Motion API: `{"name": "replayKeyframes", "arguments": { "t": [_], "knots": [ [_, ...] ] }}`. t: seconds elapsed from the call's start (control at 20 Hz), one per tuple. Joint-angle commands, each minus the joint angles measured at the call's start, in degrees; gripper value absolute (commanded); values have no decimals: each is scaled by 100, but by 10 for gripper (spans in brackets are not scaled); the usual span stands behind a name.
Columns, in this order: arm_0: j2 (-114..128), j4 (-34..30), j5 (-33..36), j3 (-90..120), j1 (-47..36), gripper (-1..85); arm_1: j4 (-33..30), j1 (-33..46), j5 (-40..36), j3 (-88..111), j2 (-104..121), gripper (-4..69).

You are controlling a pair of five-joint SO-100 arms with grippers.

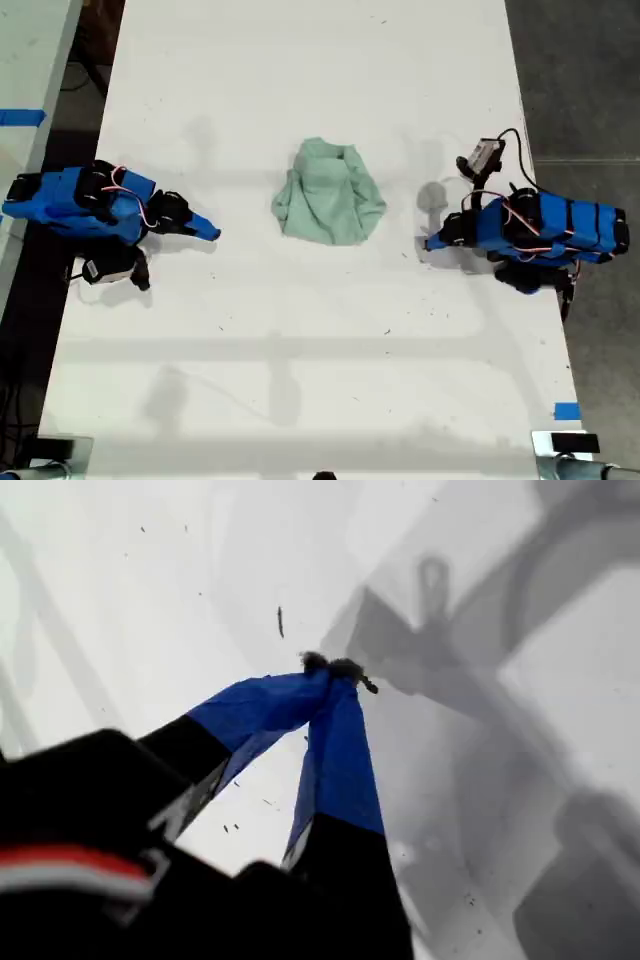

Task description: Fold t shirt

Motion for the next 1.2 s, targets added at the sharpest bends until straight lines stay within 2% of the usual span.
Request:
{"name": "replayKeyframes", "arguments": {
  "t": [0.0,0.3,0.5,0.6,0.65,0.7,0.75,0.8,0.9,0.95,1.15],
  "knots": [
    [35,9,-149,53,-167,-1,-158,-53,-18,237,35,-25],
    [35,9,-167,53,-141,-1,-220,-211,264,343,35,-25],
    [35,-44,-466,97,-62,-1,-220,-404,404,334,35,-22],
    [35,-79,-1151,105,290,-1,-202,-369,-290,299,35,-22],
    [35,-132,-1433,105,369,-1,-211,-448,-325,299,35,34],
    [35,-176,-1600,79,431,10,-211,-624,387,334,35,48],
    [44,-202,-1116,18,264,29,-158,-835,1424,352,18,52],
    [44,-185,-352,18,-88,48,-158,-1028,782,352,18,57],
    [44,26,-202,35,-536,116,-158,-1301,-545,352,18,54],
    [44,26,-220,35,-703,124,-158,-1310,-352,352,18,55],
    [44,26,-220,35,-993,124,-158,-1266,-360,352,18,58]
  ]
}}
